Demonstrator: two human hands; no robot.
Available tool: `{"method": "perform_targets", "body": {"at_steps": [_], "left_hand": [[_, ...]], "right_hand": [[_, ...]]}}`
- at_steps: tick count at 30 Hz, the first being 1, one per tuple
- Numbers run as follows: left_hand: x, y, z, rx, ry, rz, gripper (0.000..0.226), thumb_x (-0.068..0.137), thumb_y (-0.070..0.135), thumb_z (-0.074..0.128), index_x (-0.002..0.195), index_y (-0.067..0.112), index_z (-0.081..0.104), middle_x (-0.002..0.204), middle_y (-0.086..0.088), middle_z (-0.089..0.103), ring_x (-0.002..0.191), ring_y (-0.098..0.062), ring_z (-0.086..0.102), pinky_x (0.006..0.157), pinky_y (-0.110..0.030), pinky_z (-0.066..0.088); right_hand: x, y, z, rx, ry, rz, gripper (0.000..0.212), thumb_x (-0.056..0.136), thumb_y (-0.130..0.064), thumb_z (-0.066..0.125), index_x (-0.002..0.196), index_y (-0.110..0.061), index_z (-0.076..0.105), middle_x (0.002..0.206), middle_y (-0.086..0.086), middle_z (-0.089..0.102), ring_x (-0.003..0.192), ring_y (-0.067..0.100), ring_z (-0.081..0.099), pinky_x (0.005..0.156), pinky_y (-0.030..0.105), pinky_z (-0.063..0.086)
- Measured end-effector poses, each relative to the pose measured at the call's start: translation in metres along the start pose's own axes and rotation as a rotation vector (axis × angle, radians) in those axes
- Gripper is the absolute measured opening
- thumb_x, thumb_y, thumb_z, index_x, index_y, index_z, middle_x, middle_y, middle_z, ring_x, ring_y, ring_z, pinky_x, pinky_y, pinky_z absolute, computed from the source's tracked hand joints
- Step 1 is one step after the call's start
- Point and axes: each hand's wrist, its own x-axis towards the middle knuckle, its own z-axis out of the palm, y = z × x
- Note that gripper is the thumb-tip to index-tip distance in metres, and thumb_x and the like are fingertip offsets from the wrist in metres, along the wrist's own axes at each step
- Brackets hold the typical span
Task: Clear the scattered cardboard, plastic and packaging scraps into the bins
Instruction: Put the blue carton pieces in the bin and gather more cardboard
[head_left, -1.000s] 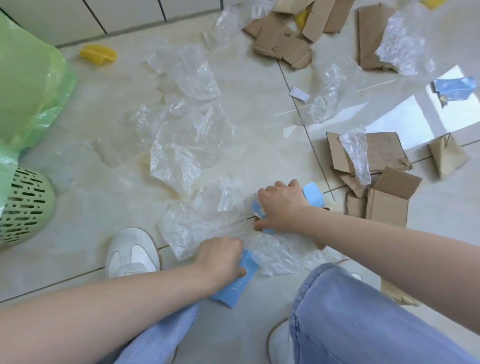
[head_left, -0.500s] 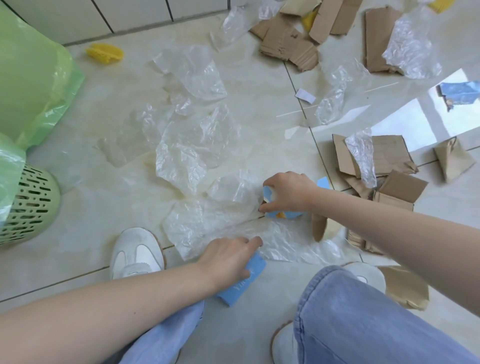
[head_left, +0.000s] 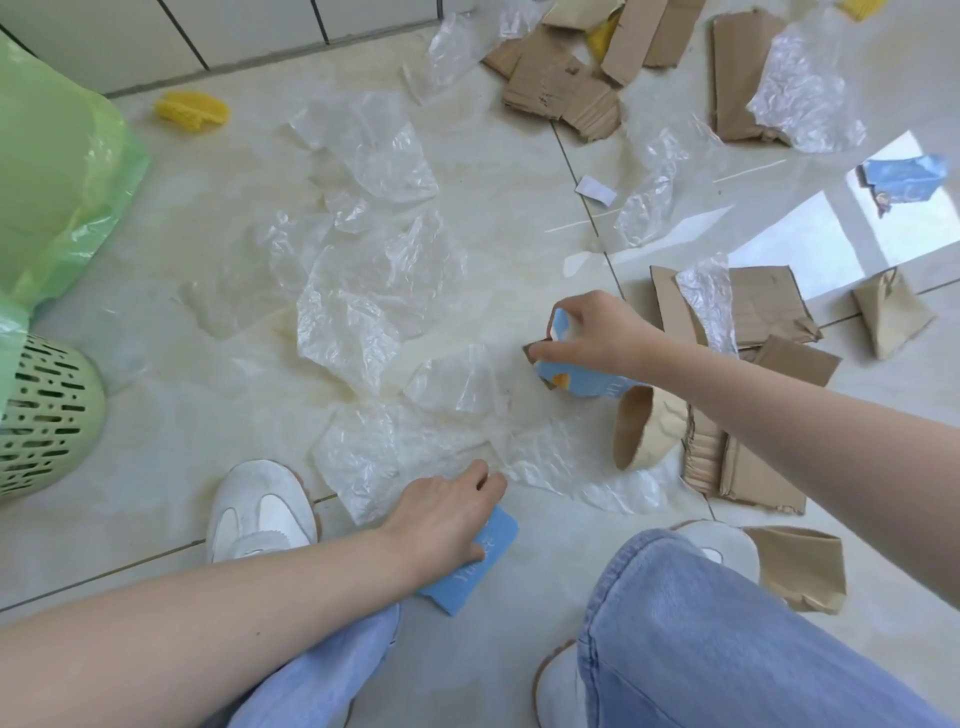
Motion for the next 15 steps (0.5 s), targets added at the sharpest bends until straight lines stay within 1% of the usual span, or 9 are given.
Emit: {"method": "perform_targets", "body": {"at_steps": [2, 5, 7, 8, 10, 11, 13, 14, 15], "left_hand": [[0.0, 0.0, 0.001, -0.022, -0.003, 0.001, 0.046, 0.079, 0.031, 0.069, 0.112, 0.017, 0.039, 0.112, -0.001, 0.041, 0.064, -0.027, 0.046, 0.054, -0.035, 0.035], [0.0, 0.0, 0.003, -0.109, -0.001, 0.008, 0.044, 0.074, 0.029, 0.072, 0.101, 0.021, 0.038, 0.103, 0.003, 0.041, 0.064, -0.025, 0.046, 0.054, -0.034, 0.034], [0.001, -0.002, 0.002, -0.242, -0.03, -0.017, 0.041, 0.073, 0.027, 0.072, 0.094, 0.024, 0.037, 0.095, 0.005, 0.048, 0.068, -0.022, 0.047, 0.056, -0.032, 0.035], [0.001, -0.003, 0.0, -0.319, -0.05, -0.037, 0.04, 0.072, 0.028, 0.072, 0.091, 0.026, 0.037, 0.092, 0.003, 0.053, 0.07, -0.02, 0.049, 0.057, -0.032, 0.037], [0.003, -0.004, -0.006, -0.46, -0.075, -0.062, 0.039, 0.071, 0.03, 0.074, 0.088, 0.029, 0.04, 0.093, 0.001, 0.06, 0.076, -0.019, 0.052, 0.062, -0.033, 0.041], [0.003, -0.005, -0.011, -0.539, -0.081, -0.068, 0.037, 0.07, 0.03, 0.077, 0.088, 0.028, 0.044, 0.097, 0.0, 0.06, 0.078, -0.018, 0.053, 0.063, -0.032, 0.043], [0.004, -0.005, -0.024, -0.738, -0.074, -0.08, 0.032, 0.07, 0.027, 0.08, 0.089, 0.024, 0.055, 0.1, 0.0, 0.059, 0.073, -0.015, 0.055, 0.055, -0.027, 0.047], [0.005, -0.006, -0.031, -0.834, -0.061, -0.084, 0.028, 0.071, 0.026, 0.081, 0.088, 0.021, 0.06, 0.097, 0.0, 0.06, 0.068, -0.014, 0.056, 0.052, -0.027, 0.048], [0.007, -0.007, -0.039, -0.91, -0.038, -0.085, 0.023, 0.071, 0.026, 0.081, 0.084, 0.018, 0.064, 0.09, 0.001, 0.061, 0.064, -0.012, 0.056, 0.053, -0.027, 0.049]], "right_hand": [[0.001, -0.001, -0.006, 0.13, 0.026, 0.036, 0.041, 0.076, -0.035, 0.072, 0.073, 0.0, 0.053, 0.061, -0.002, 0.027, 0.057, 0.015, 0.03, 0.053, 0.029, 0.023], [0.0, -0.001, -0.015, 0.311, 0.078, 0.079, 0.039, 0.077, -0.034, 0.074, 0.069, -0.008, 0.045, 0.061, -0.002, 0.025, 0.055, 0.014, 0.026, 0.049, 0.025, 0.023], [0.002, 0.0, -0.021, 0.407, 0.112, 0.124, 0.034, 0.078, -0.036, 0.073, 0.076, -0.012, 0.049, 0.064, 0.001, 0.03, 0.056, 0.014, 0.031, 0.044, 0.018, 0.027], [0.004, 0.001, -0.024, 0.476, 0.127, 0.148, 0.034, 0.077, -0.038, 0.074, 0.078, -0.013, 0.051, 0.067, 0.003, 0.034, 0.057, 0.015, 0.036, 0.046, 0.017, 0.03], [0.008, 0.003, -0.032, 0.629, 0.173, 0.188, 0.034, 0.073, -0.039, 0.076, 0.082, -0.015, 0.054, 0.069, 0.003, 0.043, 0.062, 0.017, 0.048, 0.054, 0.022, 0.037], [0.01, 0.004, -0.036, 0.685, 0.191, 0.201, 0.033, 0.073, -0.039, 0.077, 0.084, -0.015, 0.056, 0.067, 0.002, 0.047, 0.063, 0.017, 0.052, 0.054, 0.024, 0.039], [0.011, 0.005, -0.045, 0.715, 0.181, 0.206, 0.031, 0.075, -0.037, 0.076, 0.082, -0.015, 0.056, 0.066, -0.002, 0.054, 0.06, 0.016, 0.056, 0.052, 0.023, 0.042], [0.01, 0.006, -0.049, 0.699, 0.165, 0.202, 0.029, 0.076, -0.036, 0.076, 0.078, -0.015, 0.056, 0.066, -0.002, 0.057, 0.059, 0.014, 0.058, 0.051, 0.023, 0.043], [0.009, 0.009, -0.052, 0.673, 0.153, 0.2, 0.028, 0.076, -0.036, 0.076, 0.075, -0.016, 0.056, 0.067, -0.002, 0.059, 0.059, 0.014, 0.059, 0.053, 0.023, 0.044]]}}
